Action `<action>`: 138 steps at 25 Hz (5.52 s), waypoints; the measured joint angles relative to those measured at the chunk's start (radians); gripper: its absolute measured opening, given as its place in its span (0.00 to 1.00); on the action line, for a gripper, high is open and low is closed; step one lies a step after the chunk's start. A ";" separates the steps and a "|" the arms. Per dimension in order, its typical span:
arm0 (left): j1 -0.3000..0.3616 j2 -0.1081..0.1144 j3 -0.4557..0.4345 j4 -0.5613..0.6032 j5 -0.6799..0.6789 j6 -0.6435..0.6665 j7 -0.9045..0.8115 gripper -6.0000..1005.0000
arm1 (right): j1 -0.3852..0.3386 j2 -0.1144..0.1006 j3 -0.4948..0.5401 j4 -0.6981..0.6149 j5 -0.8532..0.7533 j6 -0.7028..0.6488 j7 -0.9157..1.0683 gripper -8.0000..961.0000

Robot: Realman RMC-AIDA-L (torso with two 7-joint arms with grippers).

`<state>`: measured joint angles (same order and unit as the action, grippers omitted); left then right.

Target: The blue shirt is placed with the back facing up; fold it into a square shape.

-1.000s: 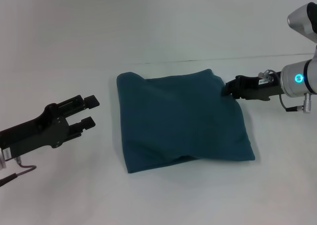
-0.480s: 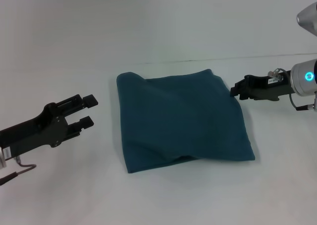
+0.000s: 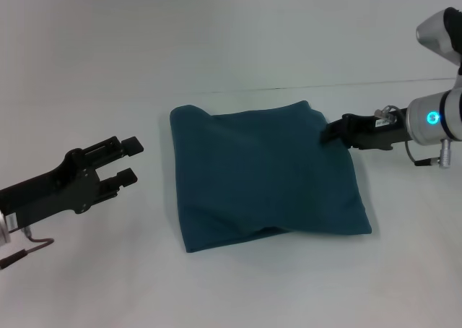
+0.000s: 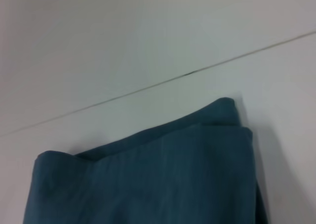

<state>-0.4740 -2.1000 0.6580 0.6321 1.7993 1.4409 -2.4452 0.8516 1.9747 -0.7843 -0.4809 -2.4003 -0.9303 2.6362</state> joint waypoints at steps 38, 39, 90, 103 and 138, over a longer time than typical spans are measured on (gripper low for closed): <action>-0.005 -0.002 0.000 -0.003 0.000 -0.022 -0.002 0.75 | -0.011 0.080 -0.051 -0.138 0.000 0.102 -0.180 0.03; -0.005 -0.002 0.000 -0.003 0.000 -0.022 -0.002 0.75 | -0.010 0.078 -0.063 -0.138 0.000 0.113 -0.180 0.03; 0.001 -0.004 -0.026 -0.015 -0.001 -0.023 0.007 0.75 | -0.099 -0.017 -0.054 -0.119 0.210 -0.297 -0.048 0.34; 0.006 -0.004 -0.026 -0.017 -0.007 -0.024 0.012 0.75 | -0.029 -0.009 -0.072 -0.011 0.057 -0.210 0.020 0.35; -0.146 -0.019 0.150 -0.116 0.255 -0.206 -0.149 0.75 | -0.126 -0.113 0.109 -0.321 0.076 -0.526 -0.048 0.64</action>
<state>-0.6196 -2.1192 0.8083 0.5157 2.0541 1.2350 -2.5940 0.7256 1.8614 -0.6749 -0.8018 -2.3241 -1.4567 2.5878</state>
